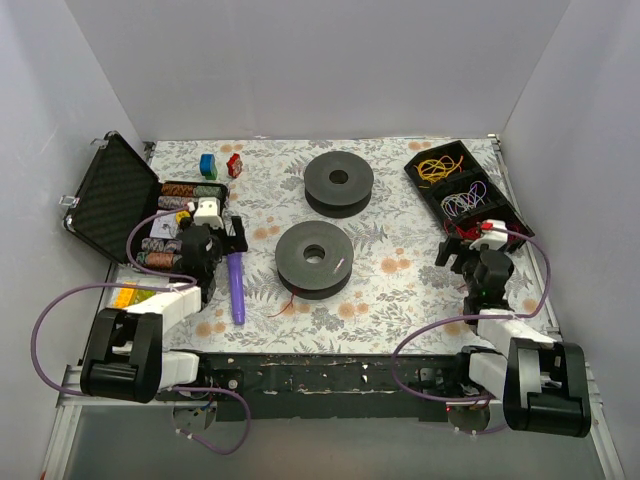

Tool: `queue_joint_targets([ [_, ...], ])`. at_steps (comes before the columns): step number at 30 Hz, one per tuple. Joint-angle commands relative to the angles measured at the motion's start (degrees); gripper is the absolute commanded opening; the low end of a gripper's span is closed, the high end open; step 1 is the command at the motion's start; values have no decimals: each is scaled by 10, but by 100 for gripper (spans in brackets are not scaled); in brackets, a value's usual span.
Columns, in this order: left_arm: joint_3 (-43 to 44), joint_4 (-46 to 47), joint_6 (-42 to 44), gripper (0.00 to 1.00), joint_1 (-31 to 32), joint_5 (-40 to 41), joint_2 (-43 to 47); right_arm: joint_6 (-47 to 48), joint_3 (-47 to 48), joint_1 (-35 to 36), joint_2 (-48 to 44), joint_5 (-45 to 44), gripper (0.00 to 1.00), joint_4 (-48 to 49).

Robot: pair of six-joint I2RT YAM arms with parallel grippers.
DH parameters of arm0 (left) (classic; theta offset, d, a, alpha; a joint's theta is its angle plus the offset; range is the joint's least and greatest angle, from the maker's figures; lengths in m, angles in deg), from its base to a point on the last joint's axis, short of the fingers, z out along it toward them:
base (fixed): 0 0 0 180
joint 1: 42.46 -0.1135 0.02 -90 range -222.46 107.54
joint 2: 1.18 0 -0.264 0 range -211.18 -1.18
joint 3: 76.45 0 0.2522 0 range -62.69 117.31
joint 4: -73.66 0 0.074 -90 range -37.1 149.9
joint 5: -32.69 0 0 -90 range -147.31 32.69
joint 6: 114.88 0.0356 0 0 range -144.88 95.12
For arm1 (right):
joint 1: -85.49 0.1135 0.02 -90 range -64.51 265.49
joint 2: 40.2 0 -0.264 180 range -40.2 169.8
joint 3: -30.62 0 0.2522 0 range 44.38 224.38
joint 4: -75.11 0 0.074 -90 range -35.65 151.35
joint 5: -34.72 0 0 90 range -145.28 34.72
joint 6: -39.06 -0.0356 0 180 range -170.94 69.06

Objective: Wrap the cables

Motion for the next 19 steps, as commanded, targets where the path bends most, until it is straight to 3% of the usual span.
queue_joint_targets([
  [1,-56,164,-17,98,-1,54,-2,20,-47,-1,26,-19,97,173],
  [3,-73,200,-21,98,-1,66,-16,29,-59,-1,35,-29,97,181],
  [6,-94,242,-20,98,-1,67,-35,34,-96,-1,61,-29,97,278],
  [15,-117,316,-11,98,-1,49,-93,73,-96,-1,81,3,97,312],
  [19,-117,319,-11,98,-2,27,-94,75,-159,-1,177,-2,98,502],
])
